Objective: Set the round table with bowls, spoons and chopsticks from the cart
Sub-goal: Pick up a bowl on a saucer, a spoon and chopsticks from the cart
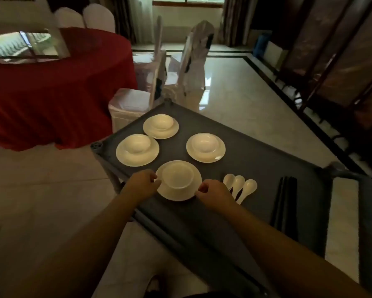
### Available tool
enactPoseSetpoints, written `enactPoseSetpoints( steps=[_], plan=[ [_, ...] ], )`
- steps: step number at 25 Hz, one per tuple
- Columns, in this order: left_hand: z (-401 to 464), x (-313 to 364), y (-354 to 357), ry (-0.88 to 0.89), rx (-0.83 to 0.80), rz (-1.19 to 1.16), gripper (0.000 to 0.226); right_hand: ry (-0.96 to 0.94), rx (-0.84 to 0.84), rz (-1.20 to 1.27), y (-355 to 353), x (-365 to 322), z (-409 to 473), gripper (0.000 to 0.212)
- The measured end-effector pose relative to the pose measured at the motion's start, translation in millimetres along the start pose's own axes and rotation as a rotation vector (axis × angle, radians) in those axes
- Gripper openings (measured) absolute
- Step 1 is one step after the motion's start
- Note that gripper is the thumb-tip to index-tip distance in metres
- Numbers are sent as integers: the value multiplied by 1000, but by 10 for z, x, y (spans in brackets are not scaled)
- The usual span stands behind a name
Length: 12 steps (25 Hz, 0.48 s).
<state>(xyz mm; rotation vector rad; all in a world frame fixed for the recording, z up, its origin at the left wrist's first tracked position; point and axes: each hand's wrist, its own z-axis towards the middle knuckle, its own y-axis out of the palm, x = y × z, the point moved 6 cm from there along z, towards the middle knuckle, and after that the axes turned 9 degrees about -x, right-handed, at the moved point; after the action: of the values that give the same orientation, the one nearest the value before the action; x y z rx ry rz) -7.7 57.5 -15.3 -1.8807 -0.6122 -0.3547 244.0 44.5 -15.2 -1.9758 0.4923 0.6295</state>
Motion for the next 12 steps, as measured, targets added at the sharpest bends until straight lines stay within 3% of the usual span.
enactPoseSetpoints(
  steps=[6, 12],
  plan=[
    [721, -147, 4, 72, -150, 76, 24, 283, 164, 197, 120, 155, 264, 12],
    [1002, -193, 149, 119, -267, -59, 33, 500, 224, 611, 376, 252, 319, 42]
  ],
)
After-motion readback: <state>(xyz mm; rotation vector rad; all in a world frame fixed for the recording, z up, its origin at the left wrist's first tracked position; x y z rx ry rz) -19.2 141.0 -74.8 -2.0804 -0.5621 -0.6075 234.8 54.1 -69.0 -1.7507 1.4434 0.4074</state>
